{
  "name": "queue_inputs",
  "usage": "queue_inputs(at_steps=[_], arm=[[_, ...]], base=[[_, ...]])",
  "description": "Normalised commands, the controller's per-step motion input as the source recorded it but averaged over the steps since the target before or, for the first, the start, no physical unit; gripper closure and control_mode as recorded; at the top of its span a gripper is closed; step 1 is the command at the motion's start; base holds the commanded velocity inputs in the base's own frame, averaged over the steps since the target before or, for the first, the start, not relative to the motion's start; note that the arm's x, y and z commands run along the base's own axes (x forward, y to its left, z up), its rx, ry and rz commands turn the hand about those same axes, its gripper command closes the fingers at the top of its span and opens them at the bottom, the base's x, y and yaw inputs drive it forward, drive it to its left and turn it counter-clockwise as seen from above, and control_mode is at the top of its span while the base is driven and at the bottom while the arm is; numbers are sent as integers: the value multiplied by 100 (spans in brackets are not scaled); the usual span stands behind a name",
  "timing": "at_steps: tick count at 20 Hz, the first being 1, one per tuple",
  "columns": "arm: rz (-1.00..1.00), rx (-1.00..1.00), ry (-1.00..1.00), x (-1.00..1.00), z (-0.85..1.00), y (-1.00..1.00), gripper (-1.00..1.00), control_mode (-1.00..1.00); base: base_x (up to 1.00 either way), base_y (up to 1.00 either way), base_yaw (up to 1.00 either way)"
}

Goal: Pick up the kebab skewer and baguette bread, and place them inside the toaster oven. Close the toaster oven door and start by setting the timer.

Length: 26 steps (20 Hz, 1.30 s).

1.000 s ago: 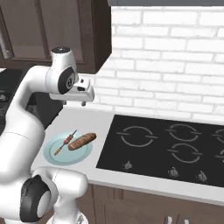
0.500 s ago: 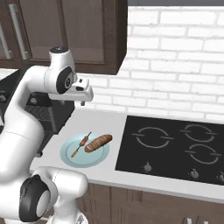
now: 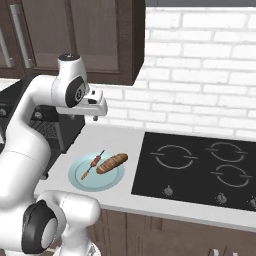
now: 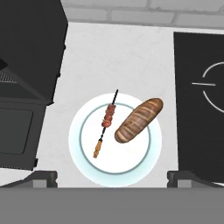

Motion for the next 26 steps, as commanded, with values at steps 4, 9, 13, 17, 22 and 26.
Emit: queue_inputs(at_steps=[4, 9, 13, 17, 22, 26], arm=[[0, 0, 0, 0, 0, 0, -100, 100], [0, 0, 0, 0, 0, 0, -100, 100], [0, 0, 0, 0, 0, 0, -100, 100], [0, 0, 0, 0, 0, 0, -100, -100], [0, 0, 0, 0, 0, 0, -100, -100], [0, 0, 0, -13, 0, 0, -100, -100]], base=[[0, 0, 0], [0, 0, 0], [0, 0, 0], [0, 0, 0], [0, 0, 0], [0, 0, 0]])
